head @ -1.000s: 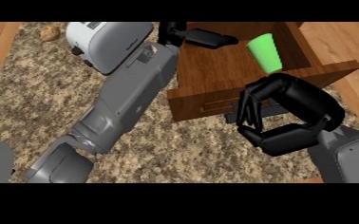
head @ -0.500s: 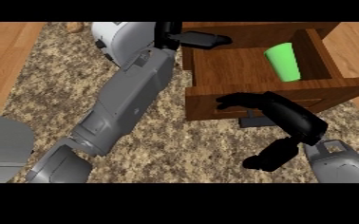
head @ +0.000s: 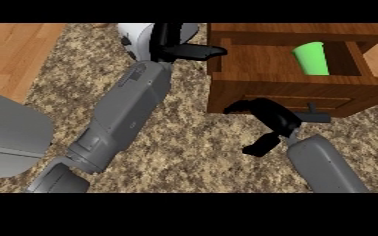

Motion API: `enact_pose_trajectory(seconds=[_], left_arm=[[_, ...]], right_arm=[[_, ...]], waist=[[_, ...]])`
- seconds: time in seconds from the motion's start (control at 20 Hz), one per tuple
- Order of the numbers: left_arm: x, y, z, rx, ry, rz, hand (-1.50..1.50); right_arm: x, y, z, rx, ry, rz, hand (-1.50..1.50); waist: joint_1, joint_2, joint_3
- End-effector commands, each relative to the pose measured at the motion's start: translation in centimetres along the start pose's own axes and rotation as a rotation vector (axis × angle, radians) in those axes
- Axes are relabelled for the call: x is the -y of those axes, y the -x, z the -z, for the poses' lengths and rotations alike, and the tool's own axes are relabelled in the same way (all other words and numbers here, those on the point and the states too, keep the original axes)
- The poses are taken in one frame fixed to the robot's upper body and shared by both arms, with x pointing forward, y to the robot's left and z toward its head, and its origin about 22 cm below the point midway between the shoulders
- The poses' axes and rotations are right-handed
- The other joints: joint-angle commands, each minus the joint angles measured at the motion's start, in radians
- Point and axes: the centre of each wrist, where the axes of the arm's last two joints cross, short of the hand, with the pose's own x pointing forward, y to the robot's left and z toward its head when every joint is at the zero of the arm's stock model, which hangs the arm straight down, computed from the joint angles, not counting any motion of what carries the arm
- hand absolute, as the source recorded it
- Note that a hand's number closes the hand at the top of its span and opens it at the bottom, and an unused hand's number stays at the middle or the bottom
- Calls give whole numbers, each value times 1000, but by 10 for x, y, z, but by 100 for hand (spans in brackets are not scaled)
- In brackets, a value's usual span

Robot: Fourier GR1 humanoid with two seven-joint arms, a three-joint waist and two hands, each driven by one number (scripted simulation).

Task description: Pick up the cup, place it into the drawer and close the drawer

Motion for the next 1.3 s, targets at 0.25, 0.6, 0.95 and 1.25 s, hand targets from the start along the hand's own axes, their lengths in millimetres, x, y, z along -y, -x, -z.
enact_pose_trajectory(seconds=[0.25, 0.6, 0.95, 1.25], left_arm=[[-38, 0, -14, 0, 3, -36, -150], [-74, -4, -26, -1, 39, -46, -150], [-80, -5, -32, -16, 56, -53, -150], [-79, -5, -34, -10, 86, -53, -150]], right_arm=[[26, 62, 27, -42, 127, 12, 150], [107, 53, 30, -14, 345, 64, 150], [159, 44, 17, -52, 465, 102, 150], [172, 43, 7, -20, 491, 136, 150]], waist=[[66, 9, 3], [120, 20, 4], [152, 32, 3], [170, 38, 3]])
